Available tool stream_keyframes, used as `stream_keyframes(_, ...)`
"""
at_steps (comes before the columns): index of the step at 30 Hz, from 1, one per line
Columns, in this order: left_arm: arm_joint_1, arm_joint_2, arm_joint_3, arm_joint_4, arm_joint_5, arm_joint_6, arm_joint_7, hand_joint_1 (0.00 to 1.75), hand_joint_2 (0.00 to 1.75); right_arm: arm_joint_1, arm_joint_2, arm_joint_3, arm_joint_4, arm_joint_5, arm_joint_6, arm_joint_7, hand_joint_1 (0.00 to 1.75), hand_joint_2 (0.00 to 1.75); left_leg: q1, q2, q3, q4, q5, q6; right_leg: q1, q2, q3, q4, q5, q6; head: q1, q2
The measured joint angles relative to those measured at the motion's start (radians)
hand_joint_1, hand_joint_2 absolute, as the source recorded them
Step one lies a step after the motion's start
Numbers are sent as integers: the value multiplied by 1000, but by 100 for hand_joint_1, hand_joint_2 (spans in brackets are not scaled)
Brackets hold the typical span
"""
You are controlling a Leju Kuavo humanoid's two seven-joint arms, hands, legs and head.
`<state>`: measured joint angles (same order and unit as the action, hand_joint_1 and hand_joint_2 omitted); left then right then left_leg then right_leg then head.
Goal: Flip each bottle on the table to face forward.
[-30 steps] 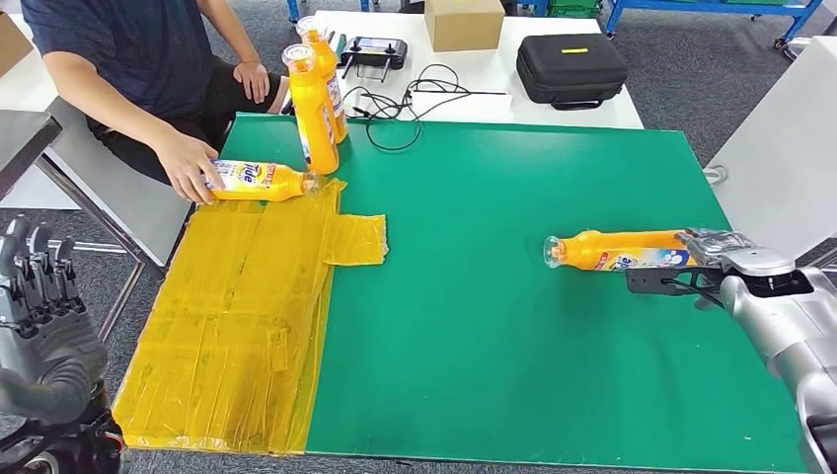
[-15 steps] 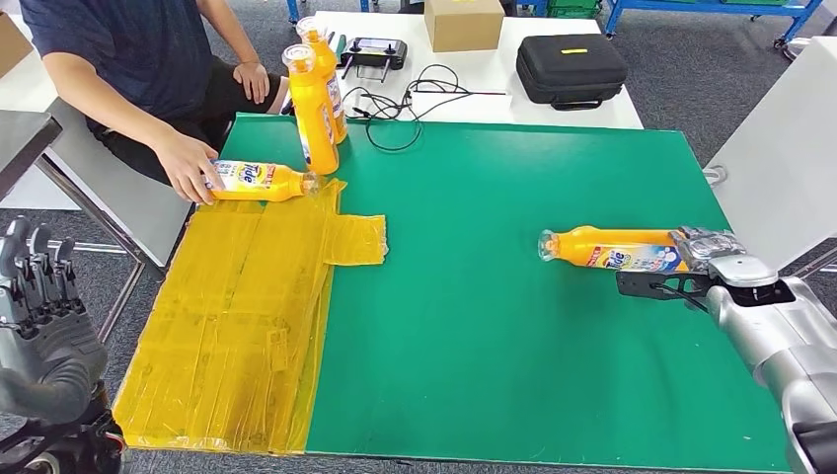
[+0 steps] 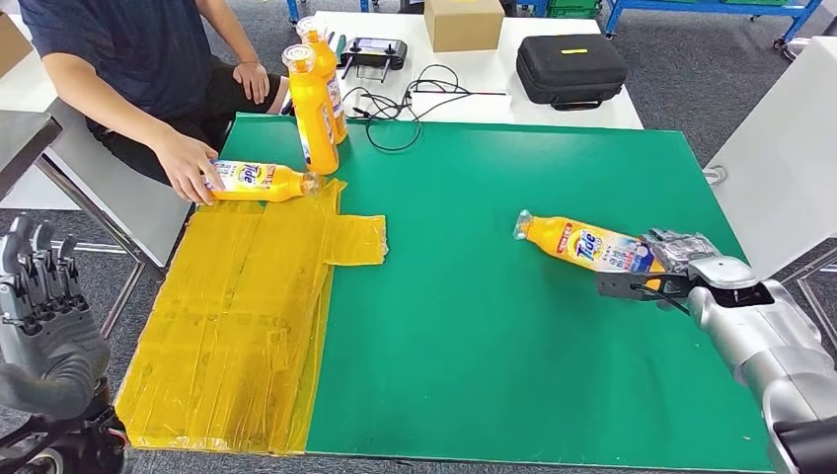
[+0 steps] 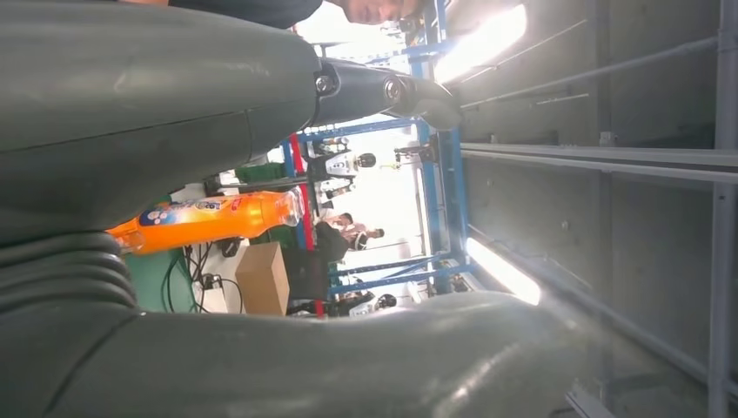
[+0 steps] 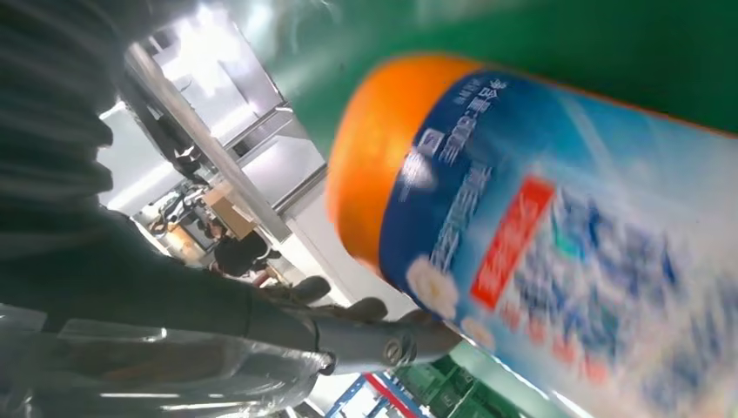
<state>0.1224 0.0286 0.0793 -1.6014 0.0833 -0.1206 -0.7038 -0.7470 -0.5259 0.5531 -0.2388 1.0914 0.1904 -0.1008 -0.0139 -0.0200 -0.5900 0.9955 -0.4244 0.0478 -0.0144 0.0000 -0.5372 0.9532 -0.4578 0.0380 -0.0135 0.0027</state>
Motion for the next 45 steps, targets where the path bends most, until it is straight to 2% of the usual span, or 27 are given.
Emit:
stream_keyframes(3,-1,0,-1,1,0,-1,0,0,0,8,7,-3,0,-12,-11,-34,0,175,0,0,-1,0,0,0,0,0,0,0,0,0,0,0)
stream_keyframes(11,-23,0,-16,18,-10,-13,0,0,0,-12,62,-59,-46,-106,-89,-257,0,175,0,-1,-1,0,1,0,0,-1,-1,1,0,0,0,0)
stream_keyframes(14,-21,0,-17,19,-10,-13,0,0,0,-53,57,-87,-72,-140,-90,-313,0,175,0,-1,-1,0,1,0,0,-1,-1,1,0,0,0,0)
stream_keyframes(18,-14,0,-16,18,-8,-15,0,0,0,-118,35,-118,-90,-168,-86,-342,0,175,0,-1,-2,0,1,0,-1,-1,-1,0,0,0,0,0)
stream_keyframes(22,-9,0,-15,15,-6,-22,0,0,0,-145,14,-145,-99,-190,-85,-340,0,175,0,-1,-2,0,1,0,-1,-1,-1,0,0,0,0,0)
stream_keyframes(28,-8,0,-15,14,-7,-29,0,0,0,-120,0,-172,-99,-230,-81,-335,0,175,0,-1,-1,0,1,0,0,-1,-1,0,0,0,0,0)
stream_keyframes(30,-8,0,-14,14,-7,-29,0,0,0,-106,-1,-189,-99,-273,-74,-356,0,175,0,-1,-1,0,1,0,0,-1,-1,0,0,0,0,0)
stream_keyframes(33,1,0,-10,9,-14,-23,0,0,0,-79,10,-252,-103,-410,-58,-379,0,175,0,-1,-2,0,0,0,0,-1,-1,0,0,0,0,0)
stream_keyframes(35,13,-3,-6,3,-27,-14,0,0,0,-41,37,-316,-122,-503,-76,-377,0,175,1,-1,-2,0,0,0,1,-1,-1,0,0,0,0,0)
stream_keyframes(37,25,-9,-6,-1,-39,-7,0,0,0,25,76,-370,-168,-548,-136,-346,0,175,2,-1,-2,0,0,0,2,-1,-1,0,0,0,0,0)
stream_keyframes(40,32,-16,-7,-3,-49,1,0,0,0,157,127,-397,-286,-562,-215,-261,0,175,3,-4,-2,0,0,0,2,-3,-1,0,-1,-1,0,0)
stream_keyframes(43,33,-17,-7,-3,-49,10,0,0,0,274,153,-393,-413,-532,-271,-178,0,175,3,-5,-4,0,0,0,3,-5,-2,0,-1,-1,0,0)
stream_keyframes(45,32,-17,-7,-3,-44,11,0,0,0,317,162,-387,-472,-510,-290,-134,0,175,3,-3,-4,-1,0,0,3,-4,-2,0,-1,-1,0,0)
